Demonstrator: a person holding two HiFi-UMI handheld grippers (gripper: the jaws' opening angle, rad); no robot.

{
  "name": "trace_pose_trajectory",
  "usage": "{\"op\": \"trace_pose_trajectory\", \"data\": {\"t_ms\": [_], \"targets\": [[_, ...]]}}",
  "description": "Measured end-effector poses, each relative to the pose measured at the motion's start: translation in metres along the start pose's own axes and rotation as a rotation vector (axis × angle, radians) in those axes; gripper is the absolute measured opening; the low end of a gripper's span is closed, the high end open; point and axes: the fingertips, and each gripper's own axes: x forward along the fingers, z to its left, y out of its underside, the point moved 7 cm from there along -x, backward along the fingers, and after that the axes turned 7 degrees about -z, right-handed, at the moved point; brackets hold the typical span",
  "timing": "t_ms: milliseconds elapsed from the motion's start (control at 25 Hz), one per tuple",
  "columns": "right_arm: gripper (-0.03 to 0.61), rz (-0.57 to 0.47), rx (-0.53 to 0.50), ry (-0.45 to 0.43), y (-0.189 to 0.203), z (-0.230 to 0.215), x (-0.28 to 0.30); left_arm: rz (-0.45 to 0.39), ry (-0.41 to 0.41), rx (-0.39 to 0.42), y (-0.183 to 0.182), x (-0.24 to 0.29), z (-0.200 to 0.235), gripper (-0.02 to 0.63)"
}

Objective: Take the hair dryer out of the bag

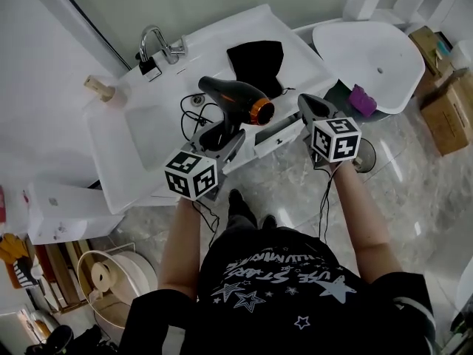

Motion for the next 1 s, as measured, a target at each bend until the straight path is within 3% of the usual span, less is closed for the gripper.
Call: {"op": "trace_pose_trajectory", "data": {"t_ms": [1000], "targets": [[0.005, 0.012, 0.033, -0.069, 0.033, 0.018, -0.060, -0.060, -0.080, -0.063, 0.023, -0.045, -0.037, 0.202]]}}
